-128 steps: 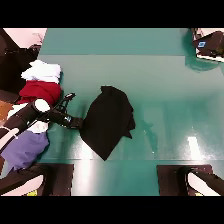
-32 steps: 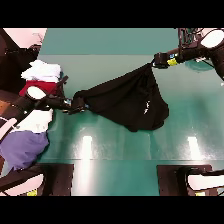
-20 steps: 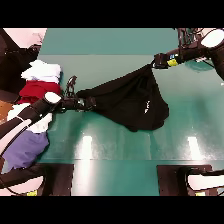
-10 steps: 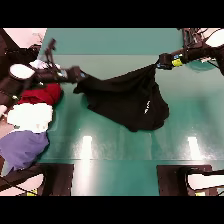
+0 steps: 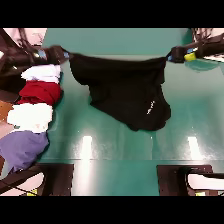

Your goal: Fold the shirts.

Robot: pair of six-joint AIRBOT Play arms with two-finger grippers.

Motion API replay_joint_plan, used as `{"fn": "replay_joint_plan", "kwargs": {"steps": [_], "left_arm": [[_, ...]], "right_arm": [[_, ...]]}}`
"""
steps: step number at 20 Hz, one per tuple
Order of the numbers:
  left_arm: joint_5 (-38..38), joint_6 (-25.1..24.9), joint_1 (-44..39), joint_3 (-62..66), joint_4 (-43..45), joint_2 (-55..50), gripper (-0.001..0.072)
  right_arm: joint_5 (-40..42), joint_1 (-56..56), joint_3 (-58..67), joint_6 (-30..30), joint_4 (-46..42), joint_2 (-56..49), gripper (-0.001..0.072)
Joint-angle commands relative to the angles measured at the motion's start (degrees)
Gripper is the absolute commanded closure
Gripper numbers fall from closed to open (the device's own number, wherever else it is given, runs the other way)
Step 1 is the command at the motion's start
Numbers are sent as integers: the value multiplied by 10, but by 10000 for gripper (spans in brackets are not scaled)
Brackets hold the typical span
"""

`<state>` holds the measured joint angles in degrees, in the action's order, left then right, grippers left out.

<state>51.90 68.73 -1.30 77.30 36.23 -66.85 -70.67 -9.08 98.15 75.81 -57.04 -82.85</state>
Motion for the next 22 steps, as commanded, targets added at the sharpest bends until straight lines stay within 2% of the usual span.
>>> {"fn": "replay_joint_plan", "kwargs": {"steps": [1, 7, 14, 16, 18, 20, 22], "left_arm": [[1, -2, 2, 118, 11, 49, 683], [3, -2, 2, 319, 11, 152, 682], [33, 13, 2, 412, 7, 214, 683], [63, 30, 2, 411, 8, 217, 683], [101, 43, 2, 398, 33, 215, 683], [123, 76, 2, 350, 110, 214, 683], [144, 125, 2, 270, 227, 204, 683]], "right_arm": [[62, 4, 1, -3, 0, 105, 701], [143, 4, 1, -21, 0, 299, 701], [198, 4, 1, -40, -1, 420, 702], [195, 4, 7, -40, -1, 418, 702], [143, 4, 56, -39, 0, 372, 703], [55, 4, 124, -5, 0, 289, 703], [-38, 4, 186, 44, 1, 186, 702]]}}
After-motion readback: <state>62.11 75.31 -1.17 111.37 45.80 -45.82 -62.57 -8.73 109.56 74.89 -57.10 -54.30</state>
